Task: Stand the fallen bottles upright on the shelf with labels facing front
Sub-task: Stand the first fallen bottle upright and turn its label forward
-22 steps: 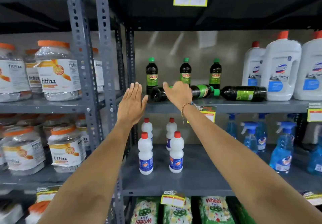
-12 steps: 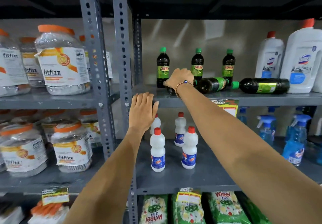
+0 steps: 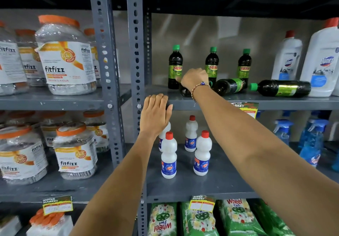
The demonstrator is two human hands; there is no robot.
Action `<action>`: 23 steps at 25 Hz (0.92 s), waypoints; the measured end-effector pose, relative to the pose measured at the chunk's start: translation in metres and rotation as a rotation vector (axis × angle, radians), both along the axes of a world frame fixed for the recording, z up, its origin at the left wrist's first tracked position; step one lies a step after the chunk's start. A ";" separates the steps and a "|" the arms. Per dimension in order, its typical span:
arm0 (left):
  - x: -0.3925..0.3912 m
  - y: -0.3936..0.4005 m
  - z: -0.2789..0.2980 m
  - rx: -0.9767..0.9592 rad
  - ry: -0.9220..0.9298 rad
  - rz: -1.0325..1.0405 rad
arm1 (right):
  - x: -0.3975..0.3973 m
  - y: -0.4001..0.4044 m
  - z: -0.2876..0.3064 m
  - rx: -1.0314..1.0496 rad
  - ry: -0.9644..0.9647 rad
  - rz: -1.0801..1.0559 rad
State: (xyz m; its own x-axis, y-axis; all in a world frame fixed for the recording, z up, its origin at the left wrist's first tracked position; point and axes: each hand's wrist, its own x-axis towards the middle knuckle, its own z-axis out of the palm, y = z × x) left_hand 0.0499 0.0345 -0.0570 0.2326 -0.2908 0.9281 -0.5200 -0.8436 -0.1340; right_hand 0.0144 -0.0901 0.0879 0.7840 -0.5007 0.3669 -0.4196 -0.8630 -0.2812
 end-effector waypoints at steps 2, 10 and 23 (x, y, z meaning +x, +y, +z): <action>-0.001 0.001 0.002 -0.002 0.008 -0.005 | -0.001 0.000 0.001 0.054 0.009 -0.014; -0.001 -0.001 -0.001 -0.044 0.000 -0.016 | -0.005 0.002 0.018 -0.125 0.316 -0.038; -0.003 -0.004 -0.010 -0.075 -0.018 0.034 | -0.008 -0.031 -0.019 1.330 -0.304 0.481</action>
